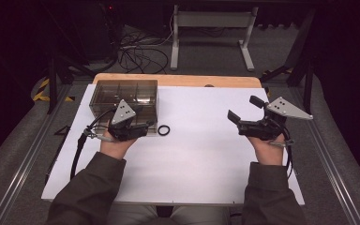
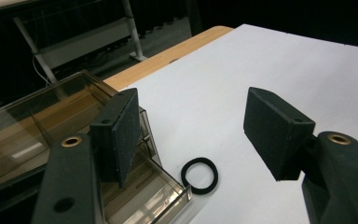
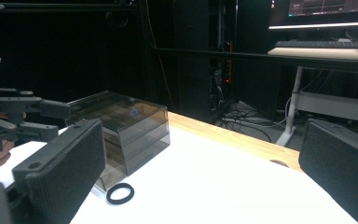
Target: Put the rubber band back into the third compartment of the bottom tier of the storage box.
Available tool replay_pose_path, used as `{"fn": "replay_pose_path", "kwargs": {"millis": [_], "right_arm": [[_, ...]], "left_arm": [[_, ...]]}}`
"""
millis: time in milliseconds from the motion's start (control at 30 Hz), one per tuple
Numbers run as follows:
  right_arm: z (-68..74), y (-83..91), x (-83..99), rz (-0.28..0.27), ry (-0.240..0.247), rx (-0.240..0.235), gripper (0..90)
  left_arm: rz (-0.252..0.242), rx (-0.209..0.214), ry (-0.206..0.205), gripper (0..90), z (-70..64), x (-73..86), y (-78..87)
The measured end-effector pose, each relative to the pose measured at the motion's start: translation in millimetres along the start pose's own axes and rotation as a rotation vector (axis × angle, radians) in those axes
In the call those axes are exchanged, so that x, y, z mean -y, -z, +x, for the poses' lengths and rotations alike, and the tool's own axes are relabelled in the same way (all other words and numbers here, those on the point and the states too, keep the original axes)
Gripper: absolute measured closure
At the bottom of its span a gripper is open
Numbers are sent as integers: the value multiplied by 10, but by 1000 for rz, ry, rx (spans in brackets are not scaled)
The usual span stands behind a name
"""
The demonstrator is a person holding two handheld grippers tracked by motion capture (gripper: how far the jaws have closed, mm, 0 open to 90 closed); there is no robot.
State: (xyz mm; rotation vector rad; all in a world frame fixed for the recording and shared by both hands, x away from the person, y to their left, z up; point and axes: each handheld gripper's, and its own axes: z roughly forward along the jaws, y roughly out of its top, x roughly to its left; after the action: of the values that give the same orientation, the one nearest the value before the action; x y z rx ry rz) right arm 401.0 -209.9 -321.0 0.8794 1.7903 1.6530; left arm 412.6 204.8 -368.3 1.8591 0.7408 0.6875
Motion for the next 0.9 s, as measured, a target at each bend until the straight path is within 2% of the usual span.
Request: {"fn": "replay_pose_path", "kwargs": {"millis": [300, 900], "right_arm": [[2, 5, -4, -4, 0, -2, 14], [-1, 5, -6, -1, 3, 0, 17]], "left_arm": [[26, 5, -13, 415, -35, 35, -146], [63, 27, 17, 480, -29, 121, -375]]}}
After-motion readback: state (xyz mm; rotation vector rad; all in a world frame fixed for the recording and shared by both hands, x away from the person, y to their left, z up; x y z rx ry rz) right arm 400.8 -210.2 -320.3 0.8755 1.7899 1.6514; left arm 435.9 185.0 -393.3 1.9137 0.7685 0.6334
